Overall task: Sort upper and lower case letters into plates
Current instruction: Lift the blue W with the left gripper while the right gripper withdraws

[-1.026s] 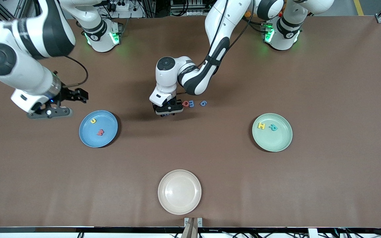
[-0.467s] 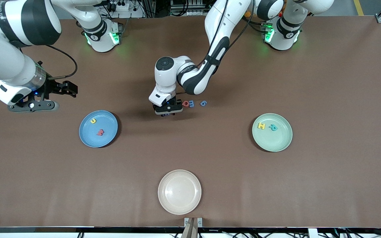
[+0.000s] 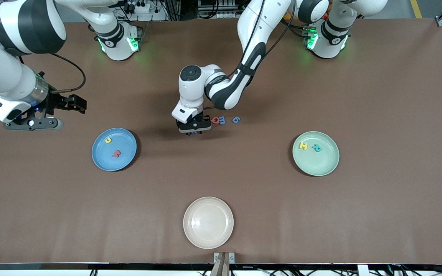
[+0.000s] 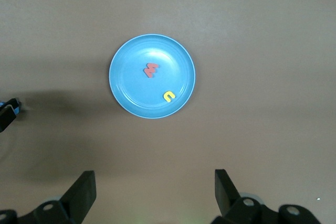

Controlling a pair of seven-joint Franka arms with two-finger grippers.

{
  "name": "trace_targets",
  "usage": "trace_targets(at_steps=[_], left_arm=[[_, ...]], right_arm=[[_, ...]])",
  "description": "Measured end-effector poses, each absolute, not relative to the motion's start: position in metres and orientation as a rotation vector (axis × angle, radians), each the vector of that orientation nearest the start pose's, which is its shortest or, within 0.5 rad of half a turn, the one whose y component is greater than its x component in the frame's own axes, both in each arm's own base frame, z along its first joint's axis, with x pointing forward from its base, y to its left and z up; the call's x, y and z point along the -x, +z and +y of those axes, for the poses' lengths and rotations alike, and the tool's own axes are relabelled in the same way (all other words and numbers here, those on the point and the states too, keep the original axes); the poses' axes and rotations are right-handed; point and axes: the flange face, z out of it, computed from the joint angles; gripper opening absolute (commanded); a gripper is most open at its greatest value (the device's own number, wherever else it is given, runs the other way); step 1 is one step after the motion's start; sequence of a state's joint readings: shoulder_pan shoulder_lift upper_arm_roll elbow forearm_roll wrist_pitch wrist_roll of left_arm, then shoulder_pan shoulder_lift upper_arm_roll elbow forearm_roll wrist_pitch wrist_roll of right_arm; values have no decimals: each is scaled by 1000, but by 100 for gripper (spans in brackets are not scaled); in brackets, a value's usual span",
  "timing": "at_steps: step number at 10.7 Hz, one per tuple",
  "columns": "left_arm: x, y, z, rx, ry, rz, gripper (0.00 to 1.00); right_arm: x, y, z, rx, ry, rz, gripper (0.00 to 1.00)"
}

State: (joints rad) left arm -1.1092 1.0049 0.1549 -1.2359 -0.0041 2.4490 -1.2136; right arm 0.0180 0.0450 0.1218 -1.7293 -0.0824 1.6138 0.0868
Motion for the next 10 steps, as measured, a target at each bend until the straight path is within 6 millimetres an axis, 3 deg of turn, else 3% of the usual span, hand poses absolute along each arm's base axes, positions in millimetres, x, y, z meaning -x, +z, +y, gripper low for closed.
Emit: trace_targets(at_steps=[3,7,10], left_arm=[[-421,179,-650,3251,-349,-292,63],[-421,160,-647,3244,-350,-287,62],[-421,160,-648,3246,-351,-285,53]], right_arm=[[-557,532,61,3224,233,-81,100],[-557,532,62,3216,232,-81,100],[-557,532,62,3214,232,-77,100]])
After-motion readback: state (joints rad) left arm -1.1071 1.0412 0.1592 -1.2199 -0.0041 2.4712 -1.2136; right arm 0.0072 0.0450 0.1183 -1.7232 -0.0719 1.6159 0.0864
